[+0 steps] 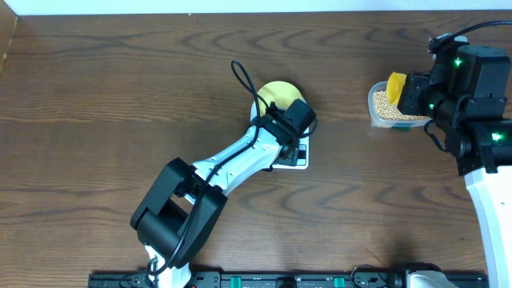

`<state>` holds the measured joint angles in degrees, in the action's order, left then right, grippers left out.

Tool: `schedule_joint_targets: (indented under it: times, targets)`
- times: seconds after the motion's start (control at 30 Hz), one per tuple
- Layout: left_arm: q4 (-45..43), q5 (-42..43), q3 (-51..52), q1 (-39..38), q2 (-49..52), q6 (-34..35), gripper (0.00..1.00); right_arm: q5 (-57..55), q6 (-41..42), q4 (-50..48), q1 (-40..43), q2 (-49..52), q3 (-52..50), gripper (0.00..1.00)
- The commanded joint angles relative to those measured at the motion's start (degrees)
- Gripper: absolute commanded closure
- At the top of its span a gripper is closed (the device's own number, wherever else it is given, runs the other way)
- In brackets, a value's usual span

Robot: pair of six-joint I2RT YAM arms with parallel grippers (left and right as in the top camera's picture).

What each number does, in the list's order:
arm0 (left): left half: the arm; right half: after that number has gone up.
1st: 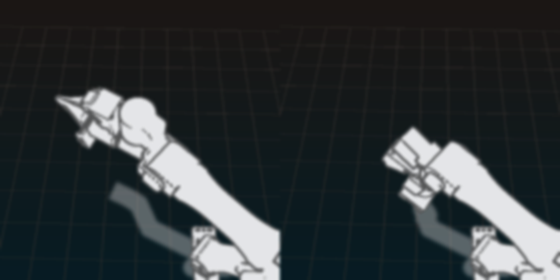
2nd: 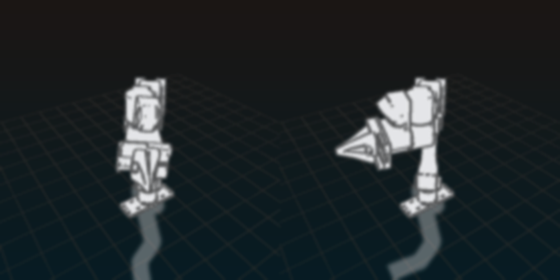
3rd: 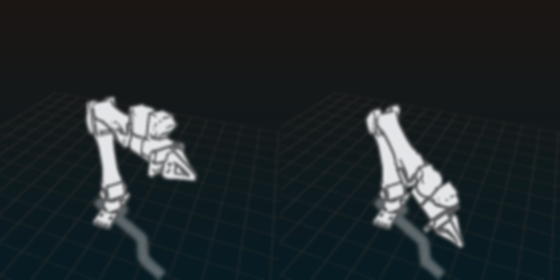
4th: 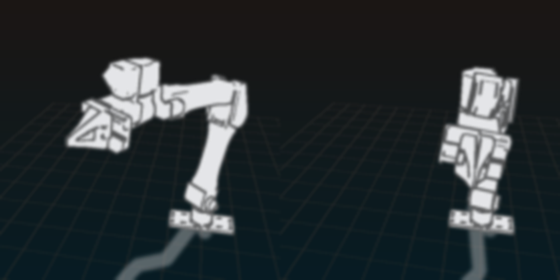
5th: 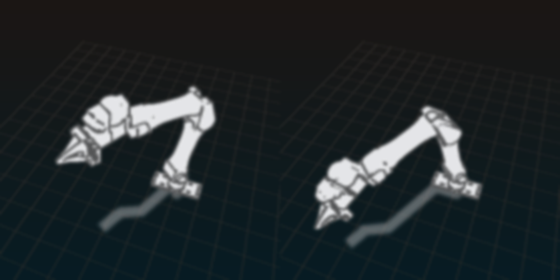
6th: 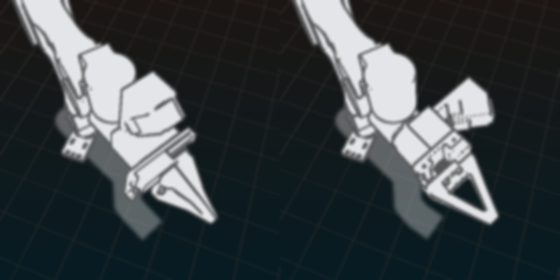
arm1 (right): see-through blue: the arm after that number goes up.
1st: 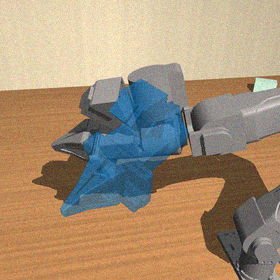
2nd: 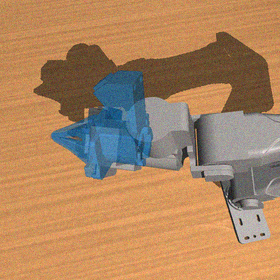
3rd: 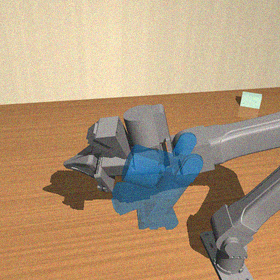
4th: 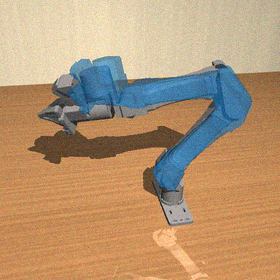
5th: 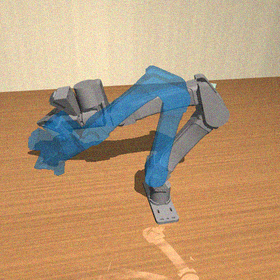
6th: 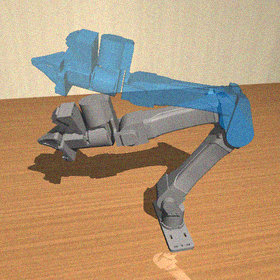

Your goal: Scoop item into bowl and weigh 50g on scale

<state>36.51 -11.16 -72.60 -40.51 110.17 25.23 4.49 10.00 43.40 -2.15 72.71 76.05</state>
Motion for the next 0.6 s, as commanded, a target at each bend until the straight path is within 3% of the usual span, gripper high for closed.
schedule_joint_targets:
  times: [0.0, 0.57]
  targets:
    - [-0.6, -1.6, 1.1, 0.2, 1.1, -0.7, 0.1, 0.2, -0.7, -0.3, -0.9, 0.1, 1.1, 0.99]
    - [-1.1, -2.7, 1.9, 0.2, 1.1, -0.7, 0.1, 0.2, -0.7, -0.3, -0.9, 0.1, 1.1, 0.99]
